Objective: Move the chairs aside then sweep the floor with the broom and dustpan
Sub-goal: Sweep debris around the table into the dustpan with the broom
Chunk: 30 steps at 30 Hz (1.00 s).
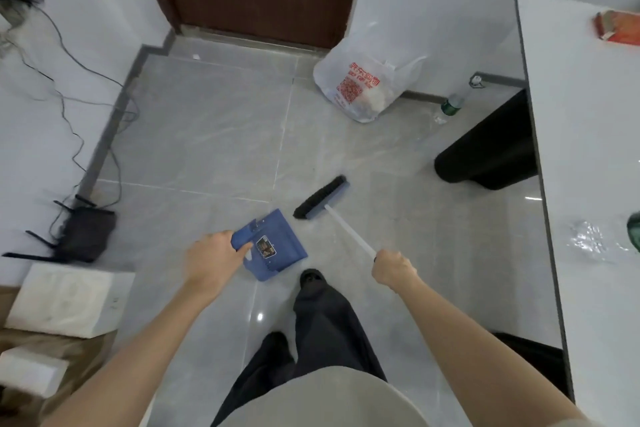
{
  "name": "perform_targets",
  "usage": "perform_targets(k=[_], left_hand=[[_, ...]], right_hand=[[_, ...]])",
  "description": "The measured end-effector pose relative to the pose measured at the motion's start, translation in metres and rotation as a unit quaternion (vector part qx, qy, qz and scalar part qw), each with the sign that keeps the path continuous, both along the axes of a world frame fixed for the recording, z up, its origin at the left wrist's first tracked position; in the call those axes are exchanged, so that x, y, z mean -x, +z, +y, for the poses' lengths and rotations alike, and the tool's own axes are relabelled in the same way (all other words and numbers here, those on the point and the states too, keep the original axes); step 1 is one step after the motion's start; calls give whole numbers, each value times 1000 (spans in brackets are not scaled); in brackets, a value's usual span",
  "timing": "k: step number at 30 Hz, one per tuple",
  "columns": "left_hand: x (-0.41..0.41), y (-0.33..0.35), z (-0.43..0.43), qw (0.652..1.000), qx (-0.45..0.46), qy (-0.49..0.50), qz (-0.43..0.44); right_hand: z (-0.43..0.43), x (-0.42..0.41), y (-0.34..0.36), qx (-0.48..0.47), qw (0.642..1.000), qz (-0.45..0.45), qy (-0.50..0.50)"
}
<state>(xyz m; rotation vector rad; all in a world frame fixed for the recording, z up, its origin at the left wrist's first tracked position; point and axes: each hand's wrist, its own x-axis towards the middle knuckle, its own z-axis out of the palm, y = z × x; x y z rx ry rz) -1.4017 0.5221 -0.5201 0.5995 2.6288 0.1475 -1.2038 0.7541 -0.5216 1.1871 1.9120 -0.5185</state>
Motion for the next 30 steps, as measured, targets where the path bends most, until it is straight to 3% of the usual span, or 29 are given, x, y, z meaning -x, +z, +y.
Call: perform_targets(k=[4, 10, 15, 27, 30], left_hand=[[-20, 17, -1, 1000, -15, -24, -3], [-45, 27, -4, 996, -28, -79, 3], [-55, 36, 5, 996, -34, -81, 7], [-67, 32, 84, 999, -21, -37, 15], [-62, 20, 100, 999, -46, -8, 14]], right_hand=[[-40, -53, 14, -10, 999, -29, -35], [-44, -99, 43, -73, 994, 2, -86], [-26, -106, 60, -148, 988, 10, -46], [108, -54, 39, -201, 979, -5, 43], [144, -43, 15, -180, 983, 17, 2]])
